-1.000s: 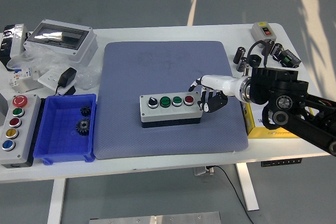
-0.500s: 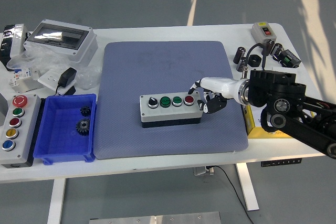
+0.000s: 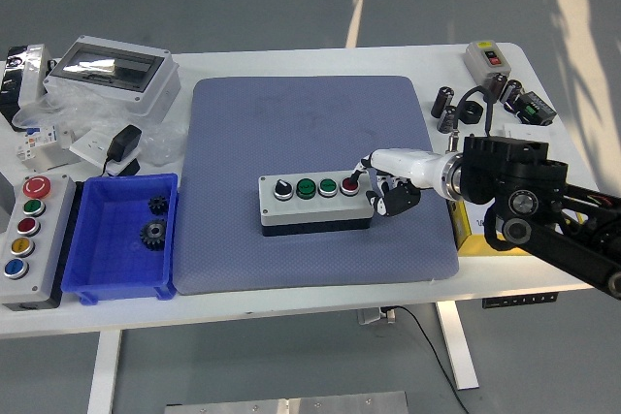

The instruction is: Pick up the button,place it on the desk,press the button,press the button

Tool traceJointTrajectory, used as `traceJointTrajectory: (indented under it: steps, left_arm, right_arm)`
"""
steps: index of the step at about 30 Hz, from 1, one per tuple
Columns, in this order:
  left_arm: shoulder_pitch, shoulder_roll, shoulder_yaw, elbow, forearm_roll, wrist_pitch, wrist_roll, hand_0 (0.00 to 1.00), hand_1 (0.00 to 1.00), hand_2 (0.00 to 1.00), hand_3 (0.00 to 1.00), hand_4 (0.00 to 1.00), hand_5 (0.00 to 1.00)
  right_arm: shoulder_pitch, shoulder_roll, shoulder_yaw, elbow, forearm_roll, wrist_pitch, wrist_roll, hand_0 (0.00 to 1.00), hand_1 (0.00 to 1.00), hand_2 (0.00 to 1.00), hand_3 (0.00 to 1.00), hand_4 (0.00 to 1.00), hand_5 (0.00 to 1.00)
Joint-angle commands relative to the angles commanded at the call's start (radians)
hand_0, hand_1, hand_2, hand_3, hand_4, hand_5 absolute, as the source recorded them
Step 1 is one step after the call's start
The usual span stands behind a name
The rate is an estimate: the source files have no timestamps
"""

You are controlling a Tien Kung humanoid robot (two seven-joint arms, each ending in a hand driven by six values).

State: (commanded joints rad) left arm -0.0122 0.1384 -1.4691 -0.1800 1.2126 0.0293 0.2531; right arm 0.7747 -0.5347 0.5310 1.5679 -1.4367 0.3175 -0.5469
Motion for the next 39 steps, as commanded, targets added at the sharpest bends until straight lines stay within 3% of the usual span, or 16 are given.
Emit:
traceJointTrajectory:
  steps: [8, 12, 15, 18, 20, 22, 25, 32, 33, 35, 38, 39]
  left_arm:
    - [0.0, 0.0, 0.003, 0.0, -0.004, 0.0, -0.002, 0.629, 0.562, 0.538, 0.604, 0.611, 0.137]
    - [0.002, 0.0, 0.004, 0.0, -0.006, 0.0, -0.002, 0.629, 0.562, 0.538, 0.605, 0.612, 0.139]
    - [0.003, -0.001, 0.005, 0.0, -0.006, 0.0, -0.001, 0.629, 0.563, 0.538, 0.605, 0.612, 0.142]
    - [0.003, -0.001, 0.004, 0.0, -0.005, 0.001, -0.001, 0.629, 0.563, 0.538, 0.605, 0.612, 0.142]
    - [0.002, -0.001, 0.005, 0.0, -0.005, 0.001, -0.001, 0.629, 0.563, 0.538, 0.605, 0.612, 0.142]
    - [0.002, -0.001, 0.007, 0.0, -0.006, 0.003, 0.001, 0.629, 0.563, 0.538, 0.605, 0.612, 0.143]
    - [0.004, -0.004, 0.011, 0.0, -0.008, 0.006, 0.005, 0.629, 0.563, 0.538, 0.605, 0.612, 0.143]
    - [0.01, -0.013, 0.017, 0.0, -0.01, 0.009, 0.008, 0.629, 0.563, 0.539, 0.605, 0.612, 0.145]
    - [0.01, -0.014, 0.017, 0.0, -0.01, 0.01, 0.008, 0.629, 0.563, 0.538, 0.605, 0.611, 0.145]
    - [0.011, -0.017, 0.017, 0.0, -0.008, 0.012, 0.008, 0.629, 0.563, 0.538, 0.605, 0.611, 0.145]
    - [0.011, -0.019, 0.017, 0.0, -0.005, 0.015, 0.01, 0.629, 0.563, 0.538, 0.605, 0.611, 0.145]
    - [0.011, -0.02, 0.016, 0.0, -0.003, 0.016, 0.011, 0.629, 0.563, 0.539, 0.605, 0.611, 0.146]
  right_arm:
    - [0.0, 0.006, -0.004, -0.007, 0.003, -0.037, 0.026, 0.002, 0.073, 0.223, 0.777, 0.242, 0.019]
    - [-0.014, -0.006, 0.067, 0.042, 0.06, -0.046, 0.076, 0.002, 0.074, 0.222, 0.772, 0.243, 0.019]
    - [-0.033, -0.012, 0.128, 0.063, 0.098, -0.019, 0.086, 0.002, 0.073, 0.222, 0.766, 0.242, 0.019]
    - [-0.07, -0.005, 0.183, 0.056, 0.102, 0.01, 0.077, 0.002, 0.073, 0.222, 0.766, 0.242, 0.019]
    - [-0.106, 0.008, 0.219, 0.034, 0.081, -0.004, 0.083, 0.002, 0.073, 0.222, 0.766, 0.242, 0.019]
    - [-0.148, 0.034, 0.258, -0.006, 0.04, -0.051, 0.12, 0.002, 0.071, 0.218, 0.756, 0.249, 0.021]
    - [-0.218, 0.084, 0.32, -0.071, -0.022, -0.162, 0.21, 0.002, 0.071, 0.218, 0.756, 0.249, 0.021]
    - [-0.412, 0.211, 0.493, -0.182, 0.174, -0.433, 0.481, 0.002, 0.07, 0.221, 0.735, 0.274, 0.031]
    - [-0.439, 0.221, 0.514, -0.191, 0.205, -0.469, 0.517, 0.002, 0.106, 0.303, 0.75, 0.577, 0.246]
    - [-0.497, 0.236, 0.558, -0.204, 0.268, -0.546, 0.598, 0.002, 0.106, 0.303, 0.75, 0.577, 0.246]
    - [-0.565, 0.249, 0.596, -0.206, 0.339, -0.619, 0.697, 0.002, 0.106, 0.303, 0.75, 0.577, 0.246]
    - [-0.595, 0.252, 0.601, -0.207, 0.371, -0.65, 0.742, 0.479, 0.62, 0.68, 0.712, 0.722, 0.418]
